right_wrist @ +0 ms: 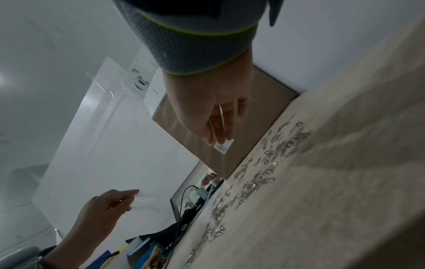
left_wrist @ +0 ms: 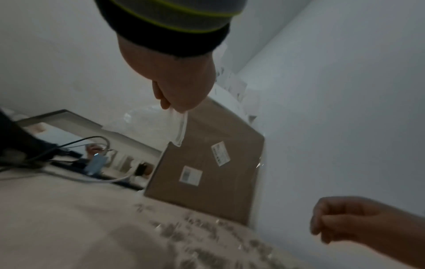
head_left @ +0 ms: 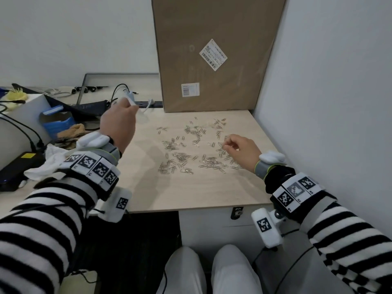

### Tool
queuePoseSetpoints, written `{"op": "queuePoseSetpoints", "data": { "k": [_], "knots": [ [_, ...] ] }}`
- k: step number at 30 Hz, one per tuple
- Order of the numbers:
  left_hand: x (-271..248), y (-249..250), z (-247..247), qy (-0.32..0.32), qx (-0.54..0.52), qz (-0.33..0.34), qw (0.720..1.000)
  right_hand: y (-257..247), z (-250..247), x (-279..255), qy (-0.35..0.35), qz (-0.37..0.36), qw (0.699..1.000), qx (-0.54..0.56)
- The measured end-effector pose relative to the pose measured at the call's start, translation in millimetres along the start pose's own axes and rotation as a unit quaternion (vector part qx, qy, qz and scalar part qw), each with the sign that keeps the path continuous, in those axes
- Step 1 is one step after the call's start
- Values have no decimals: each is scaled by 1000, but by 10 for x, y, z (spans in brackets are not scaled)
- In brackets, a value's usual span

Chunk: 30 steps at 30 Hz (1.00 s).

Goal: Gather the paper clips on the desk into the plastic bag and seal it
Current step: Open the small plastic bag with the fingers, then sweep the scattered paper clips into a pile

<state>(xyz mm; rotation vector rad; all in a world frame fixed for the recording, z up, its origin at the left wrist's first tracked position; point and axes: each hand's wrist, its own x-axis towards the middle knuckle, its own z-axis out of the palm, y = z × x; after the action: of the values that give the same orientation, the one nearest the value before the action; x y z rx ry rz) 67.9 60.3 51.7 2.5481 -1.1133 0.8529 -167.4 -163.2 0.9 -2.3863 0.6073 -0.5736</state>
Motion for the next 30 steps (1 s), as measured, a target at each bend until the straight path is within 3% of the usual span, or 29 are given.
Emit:
{"op": "queuePoseSetpoints", "data": {
  "k": [6,10,13,16,18,21,23,25,30],
  "knots": [
    [-270,-116,341,-187,92,0,978,147,120,-30,-15,46,999,-22],
    [-398,-86,472,-273,121,-69,952,266,119,-19,5,89,996,-18],
    [-406,22,489,-282,62,-140,947,379,82,-11,40,149,988,-18],
    [-321,116,435,-214,-36,-83,973,522,64,35,51,232,970,-44],
    [-274,246,381,-198,-122,-38,972,617,75,43,7,284,956,-68],
    [-304,493,307,-329,-198,-57,922,670,133,-2,-70,318,939,-112],
    [-390,612,362,-449,-239,-95,856,638,167,-40,-101,320,933,-133],
    [-473,667,508,-523,-289,-135,791,571,204,-65,-134,309,933,-129],
    [-588,872,766,-497,-394,-176,753,307,331,-79,-189,288,938,-32]
  ]
}}
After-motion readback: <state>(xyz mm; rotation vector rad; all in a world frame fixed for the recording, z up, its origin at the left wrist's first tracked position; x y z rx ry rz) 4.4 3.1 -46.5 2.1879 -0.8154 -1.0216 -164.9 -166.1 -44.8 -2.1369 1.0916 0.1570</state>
